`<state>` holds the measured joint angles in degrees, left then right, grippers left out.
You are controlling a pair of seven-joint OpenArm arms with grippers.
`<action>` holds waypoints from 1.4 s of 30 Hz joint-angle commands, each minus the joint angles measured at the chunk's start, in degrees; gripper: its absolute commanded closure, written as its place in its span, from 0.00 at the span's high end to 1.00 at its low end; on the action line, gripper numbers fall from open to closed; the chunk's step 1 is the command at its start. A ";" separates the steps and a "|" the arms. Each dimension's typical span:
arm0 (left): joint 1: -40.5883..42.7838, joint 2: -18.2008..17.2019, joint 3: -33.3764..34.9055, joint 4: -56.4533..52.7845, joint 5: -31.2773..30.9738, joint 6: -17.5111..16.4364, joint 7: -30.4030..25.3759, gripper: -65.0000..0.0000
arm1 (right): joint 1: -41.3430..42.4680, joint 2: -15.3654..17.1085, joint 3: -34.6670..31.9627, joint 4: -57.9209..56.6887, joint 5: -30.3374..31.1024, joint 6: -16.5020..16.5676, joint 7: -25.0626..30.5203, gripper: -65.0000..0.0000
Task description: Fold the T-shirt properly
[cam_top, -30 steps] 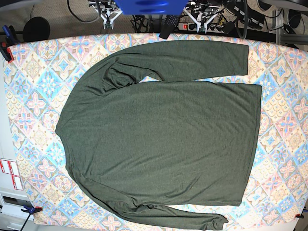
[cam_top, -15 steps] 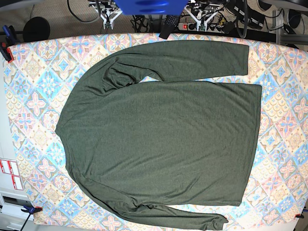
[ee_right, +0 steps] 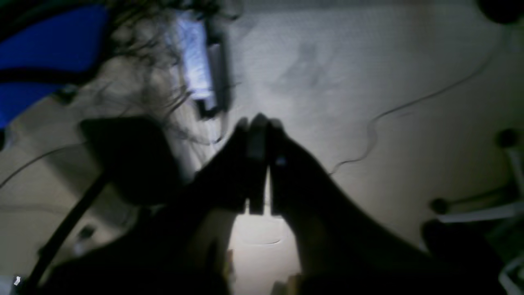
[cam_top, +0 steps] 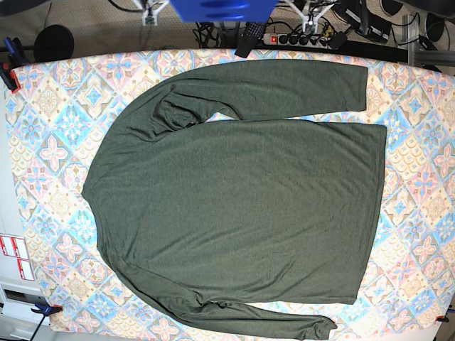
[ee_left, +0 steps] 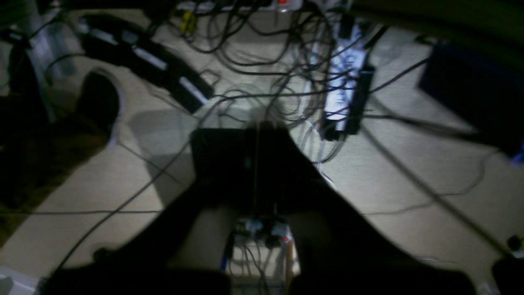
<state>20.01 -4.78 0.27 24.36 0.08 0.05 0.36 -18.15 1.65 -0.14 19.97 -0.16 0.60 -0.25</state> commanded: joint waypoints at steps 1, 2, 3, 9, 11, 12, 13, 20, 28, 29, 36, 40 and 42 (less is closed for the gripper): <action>1.84 -0.89 0.03 1.97 0.14 0.17 -0.40 0.00 | -1.41 0.06 0.10 1.53 -0.14 0.06 0.56 0.00; 2.98 -1.16 0.03 3.29 -0.30 0.17 -0.40 0.00 | -2.38 0.06 0.10 2.76 -0.14 0.06 0.56 0.00; 4.21 -1.25 0.03 4.78 -0.38 0.17 -0.40 0.00 | -3.43 0.06 0.19 4.08 -0.14 0.06 0.56 0.00; 11.15 -3.00 -0.05 14.89 -0.47 0.17 -0.40 0.00 | -9.67 0.94 0.27 12.96 0.03 0.06 0.56 0.00; 13.44 -3.71 -0.14 18.94 -0.47 0.17 -0.40 0.00 | -11.08 1.65 0.27 16.21 0.03 0.06 0.56 0.00; 14.67 -3.97 -0.05 21.05 -0.47 0.17 -0.32 0.00 | -12.13 1.65 0.27 17.88 0.12 0.06 0.47 0.00; 15.64 -4.06 -0.05 22.72 -0.47 0.17 -0.32 0.00 | -13.19 1.65 0.27 19.20 0.12 0.06 0.38 0.00; 22.06 -4.50 -0.32 34.06 -0.56 0.25 -0.14 0.00 | -18.20 2.97 4.32 27.73 0.21 0.06 0.30 0.00; 27.95 -4.59 -0.32 43.82 -0.56 0.25 -0.14 0.00 | -23.74 3.05 8.45 38.54 0.12 0.06 0.21 0.00; 29.00 -4.59 -0.32 45.22 -0.56 0.25 -0.14 0.00 | -24.44 3.14 8.45 39.95 0.12 0.06 0.21 0.00; 34.98 -4.59 -0.41 56.21 -0.56 0.34 -0.05 0.00 | -29.98 3.14 8.45 49.00 0.12 0.06 0.12 0.00; 38.14 -4.59 -0.41 61.66 -0.56 0.34 -0.05 0.00 | -32.88 3.14 8.45 54.19 0.12 0.06 0.12 0.00; 39.64 -4.59 -0.41 64.30 -0.65 0.34 -0.05 0.00 | -34.38 3.14 8.45 56.82 0.12 0.06 0.12 0.00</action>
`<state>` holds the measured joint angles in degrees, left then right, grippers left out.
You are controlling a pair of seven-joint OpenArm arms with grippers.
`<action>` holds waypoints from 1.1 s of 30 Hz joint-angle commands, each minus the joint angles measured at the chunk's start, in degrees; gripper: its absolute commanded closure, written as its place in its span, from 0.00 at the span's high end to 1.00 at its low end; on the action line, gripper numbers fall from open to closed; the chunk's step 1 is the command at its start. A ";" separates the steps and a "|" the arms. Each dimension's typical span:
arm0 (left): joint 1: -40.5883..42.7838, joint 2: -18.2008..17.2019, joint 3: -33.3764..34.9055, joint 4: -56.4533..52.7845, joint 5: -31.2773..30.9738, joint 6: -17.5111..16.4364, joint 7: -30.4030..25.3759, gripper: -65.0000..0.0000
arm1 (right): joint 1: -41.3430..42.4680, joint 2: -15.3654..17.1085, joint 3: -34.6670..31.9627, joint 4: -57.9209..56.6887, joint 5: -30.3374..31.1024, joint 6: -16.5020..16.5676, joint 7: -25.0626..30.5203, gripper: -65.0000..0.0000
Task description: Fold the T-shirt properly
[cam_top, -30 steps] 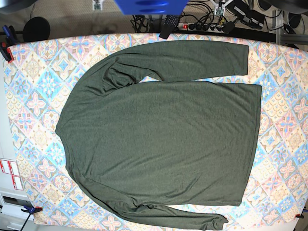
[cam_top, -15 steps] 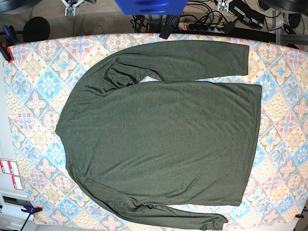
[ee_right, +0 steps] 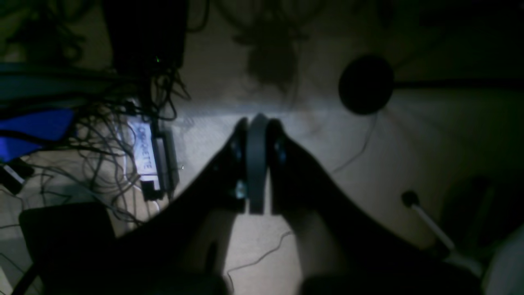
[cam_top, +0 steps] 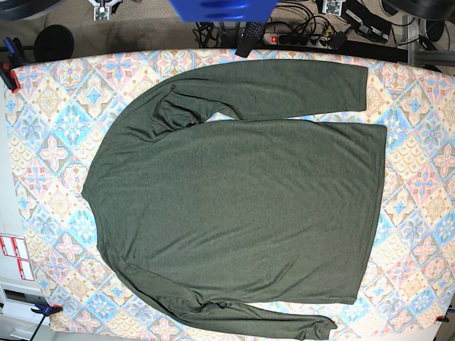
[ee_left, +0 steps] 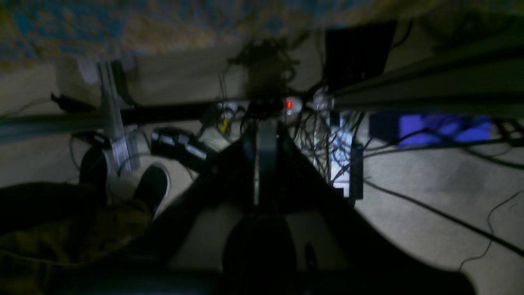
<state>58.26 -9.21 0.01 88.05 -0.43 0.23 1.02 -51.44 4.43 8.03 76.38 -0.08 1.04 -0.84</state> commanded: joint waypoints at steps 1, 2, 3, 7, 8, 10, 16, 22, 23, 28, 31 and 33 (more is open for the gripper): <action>2.09 -0.15 -0.14 1.84 -0.41 0.17 -0.71 0.00 | -1.79 0.37 0.36 1.99 0.03 -0.38 0.71 0.00; 2.71 -0.15 -0.14 2.98 -1.20 0.17 -0.71 0.00 | -2.41 0.37 0.36 3.23 0.03 -0.38 0.71 0.00; 3.23 -0.15 -0.14 4.21 -2.26 0.17 -0.71 0.00 | -2.93 0.37 0.36 4.54 0.03 -0.38 0.71 0.00; 4.20 -2.70 -0.14 8.43 -8.06 0.17 -0.71 0.00 | -4.34 0.37 0.36 9.03 0.03 -0.38 0.62 0.00; 4.20 -3.49 -0.14 9.14 -9.55 0.17 -0.71 0.00 | -4.34 0.37 0.36 10.08 0.03 -0.38 -0.17 0.00; 4.20 -4.81 -0.23 10.45 -12.45 0.17 -0.71 0.00 | -4.34 0.37 0.36 12.46 0.03 -0.38 -2.72 0.00; 4.11 -8.24 -4.36 12.39 -20.98 0.17 -0.71 0.00 | -4.34 0.37 0.36 19.31 -0.06 -0.38 -7.29 0.00; 3.85 -8.24 -9.81 15.11 -23.35 0.08 -0.62 0.00 | -3.99 0.37 0.36 25.55 -0.06 -0.38 -12.30 0.00; 3.76 -8.24 -10.60 15.55 -23.35 0.08 -0.62 0.00 | -3.99 0.37 0.28 26.26 -0.06 -0.38 -13.27 0.00; 1.21 -8.24 -12.71 15.82 -23.35 0.08 0.43 0.18 | -3.90 0.37 0.28 27.49 -0.06 -0.38 -16.96 0.00; -1.25 -8.24 -14.38 15.91 -23.44 -0.01 4.74 0.29 | -3.81 0.37 0.28 27.49 -0.06 -0.38 -17.58 0.00; -3.45 -8.24 -15.09 15.82 -23.44 -0.01 7.29 0.33 | -3.81 0.37 0.28 27.49 -0.14 -0.38 -17.58 0.00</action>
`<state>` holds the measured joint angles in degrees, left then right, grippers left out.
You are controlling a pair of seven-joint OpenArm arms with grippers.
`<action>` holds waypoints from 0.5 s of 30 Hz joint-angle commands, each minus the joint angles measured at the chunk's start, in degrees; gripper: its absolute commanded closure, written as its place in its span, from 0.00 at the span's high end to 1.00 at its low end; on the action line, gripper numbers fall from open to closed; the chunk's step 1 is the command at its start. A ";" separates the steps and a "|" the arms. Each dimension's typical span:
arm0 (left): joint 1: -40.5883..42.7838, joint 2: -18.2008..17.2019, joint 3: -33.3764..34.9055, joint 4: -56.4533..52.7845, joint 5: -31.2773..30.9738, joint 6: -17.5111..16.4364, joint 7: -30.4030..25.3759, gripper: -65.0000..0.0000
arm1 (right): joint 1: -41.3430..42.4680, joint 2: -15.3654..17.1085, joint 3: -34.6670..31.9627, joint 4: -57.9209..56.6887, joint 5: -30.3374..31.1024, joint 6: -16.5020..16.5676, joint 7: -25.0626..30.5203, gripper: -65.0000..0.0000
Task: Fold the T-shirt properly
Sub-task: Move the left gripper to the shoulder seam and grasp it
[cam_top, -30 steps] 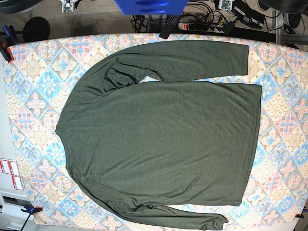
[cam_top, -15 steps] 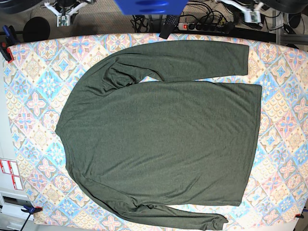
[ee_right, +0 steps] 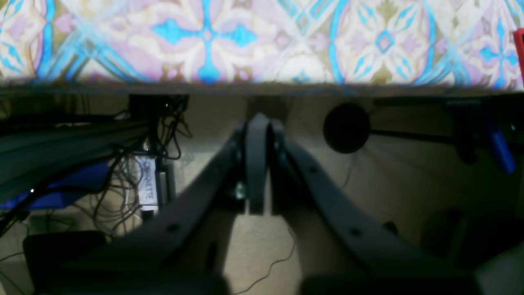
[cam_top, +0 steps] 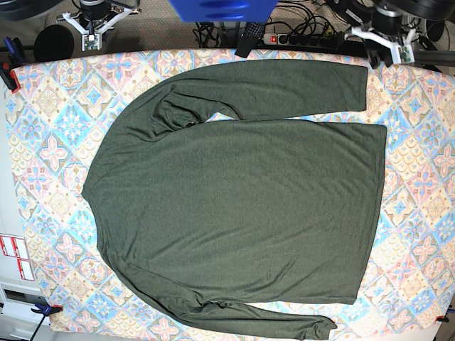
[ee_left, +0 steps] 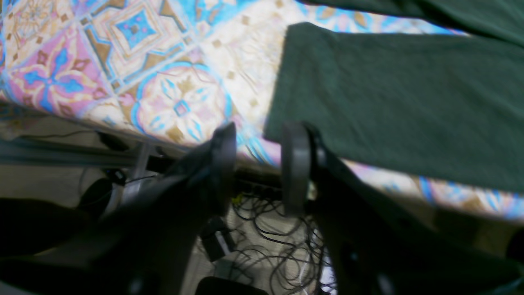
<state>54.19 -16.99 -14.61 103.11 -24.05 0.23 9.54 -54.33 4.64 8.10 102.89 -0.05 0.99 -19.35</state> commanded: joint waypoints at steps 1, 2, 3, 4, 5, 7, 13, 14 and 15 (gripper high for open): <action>-0.52 -0.46 -0.73 0.76 0.19 -0.01 0.00 0.33 | -0.66 0.15 0.21 0.98 -0.17 -0.34 0.94 0.00; -1.67 -0.46 -0.99 0.67 0.19 -0.01 1.14 0.33 | -0.05 0.15 0.12 0.98 -0.17 -0.34 0.67 0.00; -2.63 -0.46 -1.34 0.67 0.19 -0.01 2.37 0.33 | 0.48 0.15 0.21 0.98 -0.17 -0.34 0.15 0.00; -3.69 -0.46 -1.61 0.67 0.19 -0.01 3.43 0.33 | 0.92 0.15 0.21 0.98 -0.17 -0.34 -0.47 0.00; -4.66 -0.46 -1.78 0.58 0.19 -0.01 4.13 0.33 | 1.36 0.15 0.21 0.98 -0.17 -0.34 -1.00 0.00; -6.15 -0.46 -1.78 0.58 0.19 -0.01 5.71 0.34 | 1.53 0.15 0.21 0.98 -0.17 -0.34 -1.26 0.00; -10.90 -0.46 -3.02 0.49 -0.17 -0.10 13.89 0.34 | 1.62 0.15 0.21 0.98 -0.17 -0.34 -1.26 0.00; -11.69 -0.46 -3.45 0.49 -0.87 -0.10 15.56 0.34 | 1.62 0.15 0.21 0.98 -0.17 -0.34 -1.26 0.00; -12.57 -0.46 -3.98 0.49 -2.19 -0.10 17.40 0.34 | 1.62 0.15 0.21 0.98 -0.17 -0.34 -1.26 0.00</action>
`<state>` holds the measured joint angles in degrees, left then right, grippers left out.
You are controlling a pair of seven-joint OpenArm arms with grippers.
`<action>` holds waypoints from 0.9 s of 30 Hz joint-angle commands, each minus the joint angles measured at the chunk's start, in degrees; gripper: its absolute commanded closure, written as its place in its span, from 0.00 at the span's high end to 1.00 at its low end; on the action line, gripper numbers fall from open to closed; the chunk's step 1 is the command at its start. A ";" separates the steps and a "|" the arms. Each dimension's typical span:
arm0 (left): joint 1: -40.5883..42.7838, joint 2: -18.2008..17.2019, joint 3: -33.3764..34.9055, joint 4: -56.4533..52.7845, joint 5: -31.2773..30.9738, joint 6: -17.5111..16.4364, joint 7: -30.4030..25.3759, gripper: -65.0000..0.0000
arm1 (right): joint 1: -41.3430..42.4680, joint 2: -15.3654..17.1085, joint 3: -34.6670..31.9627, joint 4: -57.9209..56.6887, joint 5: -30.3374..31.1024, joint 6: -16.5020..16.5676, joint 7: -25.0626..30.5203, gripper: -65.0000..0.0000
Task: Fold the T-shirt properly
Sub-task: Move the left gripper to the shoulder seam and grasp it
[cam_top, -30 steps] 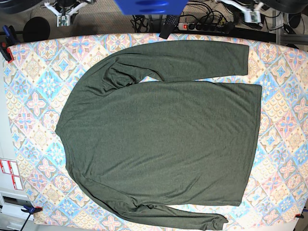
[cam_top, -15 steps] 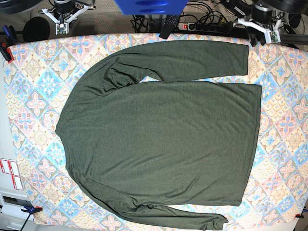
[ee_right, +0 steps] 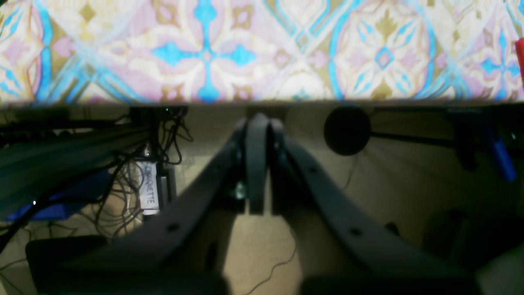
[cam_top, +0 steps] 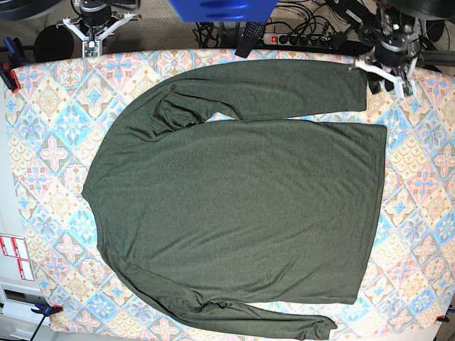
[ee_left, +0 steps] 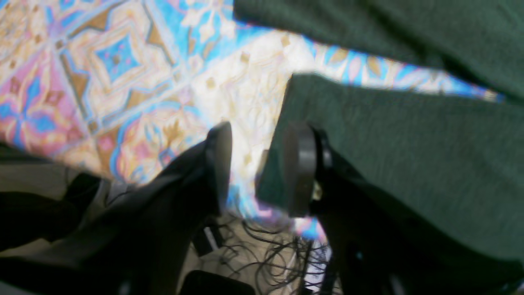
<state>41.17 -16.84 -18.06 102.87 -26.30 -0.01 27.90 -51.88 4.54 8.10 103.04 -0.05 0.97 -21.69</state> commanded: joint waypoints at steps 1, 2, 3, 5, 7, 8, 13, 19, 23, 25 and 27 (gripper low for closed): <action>-0.33 -0.61 -1.14 0.73 -1.78 0.14 1.07 0.34 | -0.83 0.26 0.21 0.82 -0.17 -0.31 1.08 0.00; -1.04 -0.70 -1.85 0.73 -3.45 0.05 2.65 0.34 | -0.83 0.26 0.21 0.82 -0.17 -0.31 1.08 0.00; -1.65 -1.49 -2.46 0.73 -5.12 0.05 4.41 0.34 | -0.83 0.26 0.21 0.82 -0.17 -0.31 1.08 0.00; -2.35 -2.98 -2.55 0.65 -7.85 0.05 7.22 0.34 | -0.83 0.26 0.21 0.82 -0.17 -0.31 1.08 0.00; -3.67 -3.69 -2.64 -0.50 -10.75 0.05 9.42 0.34 | -0.83 0.26 0.21 0.82 -0.17 -0.31 1.08 0.00; -4.38 -3.69 -2.90 -1.38 -11.54 0.05 10.12 0.34 | -0.47 0.26 0.21 0.82 -0.17 -0.31 1.08 0.00; -6.31 -3.69 -2.55 -4.36 -11.81 -1.09 12.14 0.34 | 1.37 0.26 0.21 0.82 -0.17 -0.31 1.08 0.00; -8.07 -3.42 -2.55 -7.35 -11.89 -5.22 15.40 0.34 | 1.37 0.26 0.03 0.82 -0.17 -0.31 1.08 0.00; -8.07 -3.42 -1.23 -9.55 -11.98 -6.27 15.40 0.44 | 1.37 0.26 0.12 0.82 -0.17 -0.31 1.08 0.00; -8.16 -3.51 -0.44 -10.96 -11.98 -6.27 15.22 0.52 | 1.37 0.26 0.12 0.82 -0.17 -0.31 1.08 0.00; -8.16 -3.51 0.35 -11.31 -11.98 -6.27 15.22 0.57 | 1.46 0.26 0.03 0.82 -0.17 -0.31 0.99 0.00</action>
<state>32.73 -19.75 -17.63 91.09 -38.06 -6.26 43.07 -49.67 4.49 7.94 103.04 -0.05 0.97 -21.67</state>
